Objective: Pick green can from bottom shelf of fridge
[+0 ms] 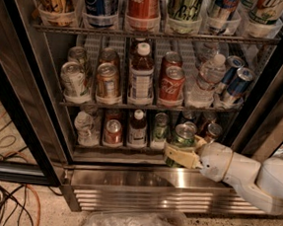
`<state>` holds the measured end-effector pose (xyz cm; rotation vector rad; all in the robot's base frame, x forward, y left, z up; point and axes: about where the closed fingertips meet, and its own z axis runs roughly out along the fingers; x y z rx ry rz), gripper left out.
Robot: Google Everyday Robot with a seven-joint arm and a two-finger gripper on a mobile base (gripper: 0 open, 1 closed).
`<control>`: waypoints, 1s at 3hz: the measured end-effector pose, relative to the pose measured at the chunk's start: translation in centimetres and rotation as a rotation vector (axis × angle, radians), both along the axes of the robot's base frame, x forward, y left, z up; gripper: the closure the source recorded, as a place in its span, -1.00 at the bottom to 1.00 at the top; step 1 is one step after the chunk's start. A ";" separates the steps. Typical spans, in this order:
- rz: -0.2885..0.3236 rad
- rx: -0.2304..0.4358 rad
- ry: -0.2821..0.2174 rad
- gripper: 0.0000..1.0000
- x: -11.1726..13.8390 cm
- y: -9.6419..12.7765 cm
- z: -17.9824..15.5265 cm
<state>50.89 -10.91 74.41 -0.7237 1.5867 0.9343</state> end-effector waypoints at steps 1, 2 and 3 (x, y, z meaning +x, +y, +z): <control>0.072 -0.033 0.079 1.00 -2.1 -0.5 1.9; 0.121 -0.063 0.142 1.00 -4.5 -0.9 4.2; 0.121 -0.063 0.142 1.00 -4.5 -0.9 4.2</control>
Offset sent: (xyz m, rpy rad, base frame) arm -0.0684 -0.0229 0.0643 -0.1077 0.1999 0.1534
